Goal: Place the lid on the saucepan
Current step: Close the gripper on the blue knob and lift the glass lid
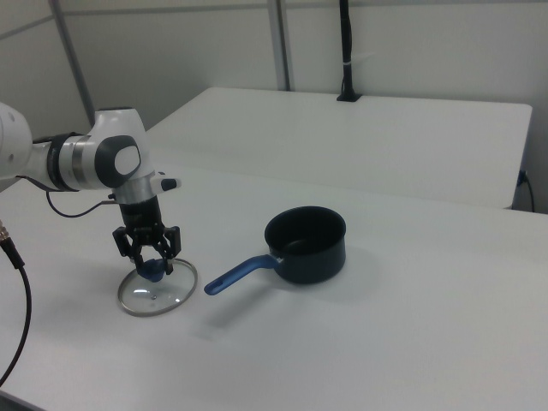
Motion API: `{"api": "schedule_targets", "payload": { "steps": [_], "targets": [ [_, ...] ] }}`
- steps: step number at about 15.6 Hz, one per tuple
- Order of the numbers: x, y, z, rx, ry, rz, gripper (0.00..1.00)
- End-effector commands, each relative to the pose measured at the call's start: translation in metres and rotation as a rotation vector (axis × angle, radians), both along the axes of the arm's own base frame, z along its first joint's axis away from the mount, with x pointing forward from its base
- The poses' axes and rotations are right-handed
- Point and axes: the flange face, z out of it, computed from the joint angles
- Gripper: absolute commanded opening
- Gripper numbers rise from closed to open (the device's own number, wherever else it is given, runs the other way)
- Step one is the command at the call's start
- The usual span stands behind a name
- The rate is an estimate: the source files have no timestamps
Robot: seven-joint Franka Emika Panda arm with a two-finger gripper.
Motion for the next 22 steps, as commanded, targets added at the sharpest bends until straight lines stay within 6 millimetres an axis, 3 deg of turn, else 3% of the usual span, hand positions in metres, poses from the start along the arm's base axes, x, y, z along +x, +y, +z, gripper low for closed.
{"api": "schedule_targets", "payload": {
  "steps": [1,8,18,22],
  "targets": [
    [-0.004,0.000,0.001,-0.009,-0.022,0.000,0.58],
    [-0.008,-0.008,0.021,-0.014,0.007,0.014,0.53],
    [-0.007,-0.012,0.098,0.025,-0.005,-0.042,0.52],
    [-0.006,-0.025,0.129,0.039,-0.028,-0.074,0.51]
  ]
}}
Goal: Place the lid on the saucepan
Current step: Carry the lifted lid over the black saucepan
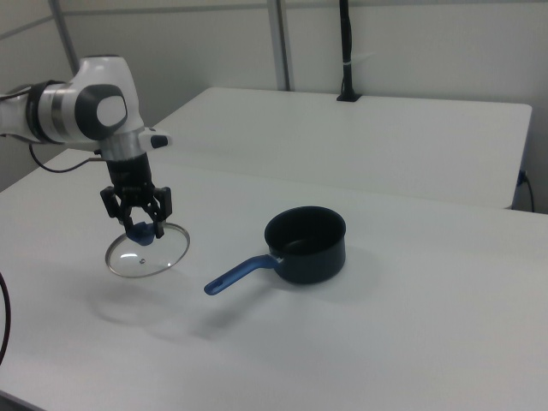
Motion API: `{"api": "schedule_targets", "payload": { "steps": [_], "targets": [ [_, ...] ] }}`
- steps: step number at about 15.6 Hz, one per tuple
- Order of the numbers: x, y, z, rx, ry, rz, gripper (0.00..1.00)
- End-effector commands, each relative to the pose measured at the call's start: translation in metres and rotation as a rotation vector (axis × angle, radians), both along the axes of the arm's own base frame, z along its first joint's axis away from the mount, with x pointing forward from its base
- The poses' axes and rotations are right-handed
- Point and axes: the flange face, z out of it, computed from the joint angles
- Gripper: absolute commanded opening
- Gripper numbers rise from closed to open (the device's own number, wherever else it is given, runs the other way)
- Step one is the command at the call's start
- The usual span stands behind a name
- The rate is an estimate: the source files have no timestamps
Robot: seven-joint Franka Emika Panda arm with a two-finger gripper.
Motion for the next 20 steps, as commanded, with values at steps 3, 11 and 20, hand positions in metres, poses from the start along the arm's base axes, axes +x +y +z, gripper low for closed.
{"api": "schedule_targets", "payload": {
  "steps": [3,11,20],
  "targets": [
    [0.011,-0.043,0.054,0.021,-0.046,-0.079,0.51],
    [0.049,-0.151,0.075,0.006,-0.097,-0.235,0.51],
    [0.092,-0.242,0.045,-0.005,-0.114,-0.393,0.50]
  ]
}}
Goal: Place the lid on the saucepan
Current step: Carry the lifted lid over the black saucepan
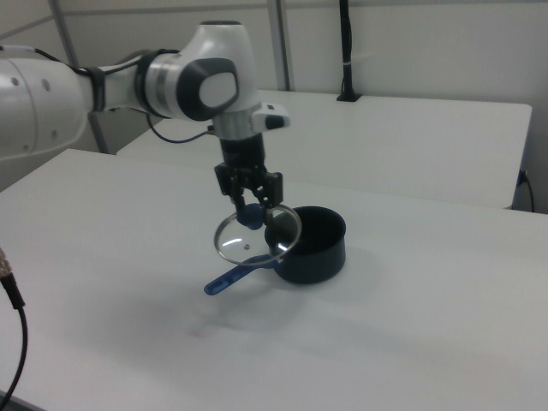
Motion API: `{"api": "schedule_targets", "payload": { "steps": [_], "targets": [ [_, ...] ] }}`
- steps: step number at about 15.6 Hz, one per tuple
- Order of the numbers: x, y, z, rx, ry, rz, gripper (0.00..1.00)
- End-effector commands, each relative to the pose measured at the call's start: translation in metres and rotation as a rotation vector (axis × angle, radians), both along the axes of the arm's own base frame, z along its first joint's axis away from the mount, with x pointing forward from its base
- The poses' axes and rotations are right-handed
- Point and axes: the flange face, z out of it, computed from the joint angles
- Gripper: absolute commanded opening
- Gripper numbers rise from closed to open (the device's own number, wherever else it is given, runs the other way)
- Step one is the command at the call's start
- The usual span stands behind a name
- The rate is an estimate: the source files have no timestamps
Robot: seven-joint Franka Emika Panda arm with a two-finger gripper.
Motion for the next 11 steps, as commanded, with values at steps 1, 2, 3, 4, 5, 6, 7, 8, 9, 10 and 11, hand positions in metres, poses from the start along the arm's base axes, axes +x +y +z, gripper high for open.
{"api": "schedule_targets", "payload": {
  "steps": [1,2,3,4,5,6,7,8,9,10,11],
  "targets": [
    [0.024,-0.021,-0.003,0.007,-0.018,-0.054,0.50],
    [0.028,-0.026,-0.005,0.006,-0.025,-0.075,0.50],
    [0.033,-0.029,-0.007,0.009,-0.049,-0.099,0.51],
    [0.036,-0.031,-0.007,0.010,-0.080,-0.128,0.51],
    [0.039,-0.031,-0.006,0.010,-0.108,-0.166,0.51],
    [0.039,-0.036,-0.006,0.007,-0.124,-0.208,0.51],
    [0.040,-0.040,-0.009,0.003,-0.125,-0.233,0.51],
    [0.041,-0.040,-0.010,0.008,-0.129,-0.241,0.51],
    [0.041,-0.040,-0.011,0.015,-0.130,-0.246,0.51],
    [0.043,-0.040,-0.011,0.015,-0.139,-0.254,0.51],
    [0.045,-0.040,-0.010,0.013,-0.157,-0.264,0.51]
  ]
}}
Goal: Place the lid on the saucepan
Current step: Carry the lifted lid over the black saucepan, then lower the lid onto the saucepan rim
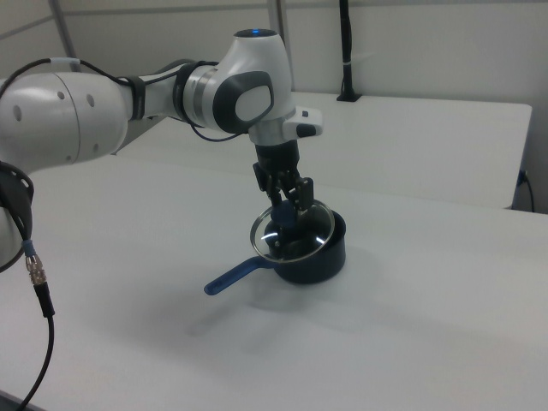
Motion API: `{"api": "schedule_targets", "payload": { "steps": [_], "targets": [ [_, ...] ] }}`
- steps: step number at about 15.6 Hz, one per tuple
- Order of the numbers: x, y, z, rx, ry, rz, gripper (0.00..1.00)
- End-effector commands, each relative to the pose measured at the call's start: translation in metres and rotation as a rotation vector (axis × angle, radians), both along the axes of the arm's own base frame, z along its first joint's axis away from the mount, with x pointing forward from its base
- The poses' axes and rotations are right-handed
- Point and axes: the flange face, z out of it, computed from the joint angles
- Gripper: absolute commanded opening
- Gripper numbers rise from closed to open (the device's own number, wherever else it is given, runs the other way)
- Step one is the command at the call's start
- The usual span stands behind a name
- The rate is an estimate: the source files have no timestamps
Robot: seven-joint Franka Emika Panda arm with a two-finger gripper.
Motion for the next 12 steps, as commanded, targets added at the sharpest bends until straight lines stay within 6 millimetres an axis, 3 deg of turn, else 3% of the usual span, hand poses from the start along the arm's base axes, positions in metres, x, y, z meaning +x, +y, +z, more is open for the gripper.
{"api": "schedule_targets", "payload": {
  "steps": [1,12],
  "targets": [
    [0.009,0.000,0.008,-0.001,-0.066,-0.058,0.51],
    [0.020,-0.002,0.006,0.007,-0.159,-0.153,0.51]
  ]
}}
